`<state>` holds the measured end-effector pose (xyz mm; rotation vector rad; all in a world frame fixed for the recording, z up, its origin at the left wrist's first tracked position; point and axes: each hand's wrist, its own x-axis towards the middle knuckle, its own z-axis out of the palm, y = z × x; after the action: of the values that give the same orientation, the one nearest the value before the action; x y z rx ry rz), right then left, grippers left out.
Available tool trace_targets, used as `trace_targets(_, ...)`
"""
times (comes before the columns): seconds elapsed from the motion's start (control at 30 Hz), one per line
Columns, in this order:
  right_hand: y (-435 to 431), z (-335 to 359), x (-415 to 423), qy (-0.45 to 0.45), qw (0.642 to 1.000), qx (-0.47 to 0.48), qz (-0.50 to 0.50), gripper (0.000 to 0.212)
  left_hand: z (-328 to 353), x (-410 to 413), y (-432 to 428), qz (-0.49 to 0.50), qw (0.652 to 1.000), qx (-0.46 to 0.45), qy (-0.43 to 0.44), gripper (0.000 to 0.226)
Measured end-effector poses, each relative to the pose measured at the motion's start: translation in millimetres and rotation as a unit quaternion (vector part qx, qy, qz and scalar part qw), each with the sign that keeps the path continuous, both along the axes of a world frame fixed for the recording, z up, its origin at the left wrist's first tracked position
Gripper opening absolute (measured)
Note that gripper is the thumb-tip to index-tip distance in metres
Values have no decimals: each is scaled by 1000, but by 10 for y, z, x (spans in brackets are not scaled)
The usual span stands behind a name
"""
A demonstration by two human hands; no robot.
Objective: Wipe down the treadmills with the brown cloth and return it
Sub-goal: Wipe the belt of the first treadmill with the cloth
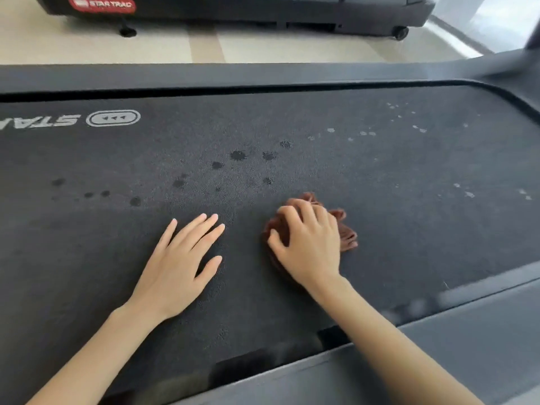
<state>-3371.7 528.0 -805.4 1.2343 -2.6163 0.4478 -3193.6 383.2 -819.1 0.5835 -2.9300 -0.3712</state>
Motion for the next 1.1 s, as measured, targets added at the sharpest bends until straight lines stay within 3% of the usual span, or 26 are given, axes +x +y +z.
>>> trace_targets(0.1,-172,63,114,-30,989,-12,147,39,61,-15,30,8,1000,0,-9,59)
trace_targets(0.17,24,84,-166,-59,981,-10,186,49,79,-8,43,8,1000,-1,-16,58)
trace_targets(0.23,357,48,-652,-75,988,-5,133,60,67,4,39,6,1000,-4,-25,58)
trace_targets(0.3,692,36,-1191,-92,995,-21,4,67,47,3,34,5,999,-11,-30,57)
trace_targets(0.37,804,80,-1499,-101,988,-38,-108,67,67,-15,42,13,1000,-12,-23,56)
trace_targets(0.43,648,114,-1431,-99,987,-33,-125,58,98,-32,76,24,1000,-9,-15,56)
trace_targets(0.6,-231,129,-198,-97,990,-22,100,36,65,-26,59,38,999,-7,-4,60)
trace_targets(0.7,-471,65,256,-101,971,-40,211,49,25,-13,24,47,999,-7,6,65)
trace_targets(0.77,-361,66,96,-94,964,-37,247,55,19,0,6,35,999,-6,8,64)
trace_targets(0.83,-162,72,-337,-90,975,-14,204,56,14,11,10,31,999,-11,5,64)
trace_targets(0.9,28,91,-863,-89,994,-12,66,52,-1,6,13,33,999,-21,7,64)
trace_targets(1.0,80,129,-1234,-106,988,-25,-113,49,-24,-7,1,47,998,-24,22,65)
trace_targets(1.1,-167,121,-941,-87,991,-27,-102,46,-45,-8,10,52,998,-12,27,70)
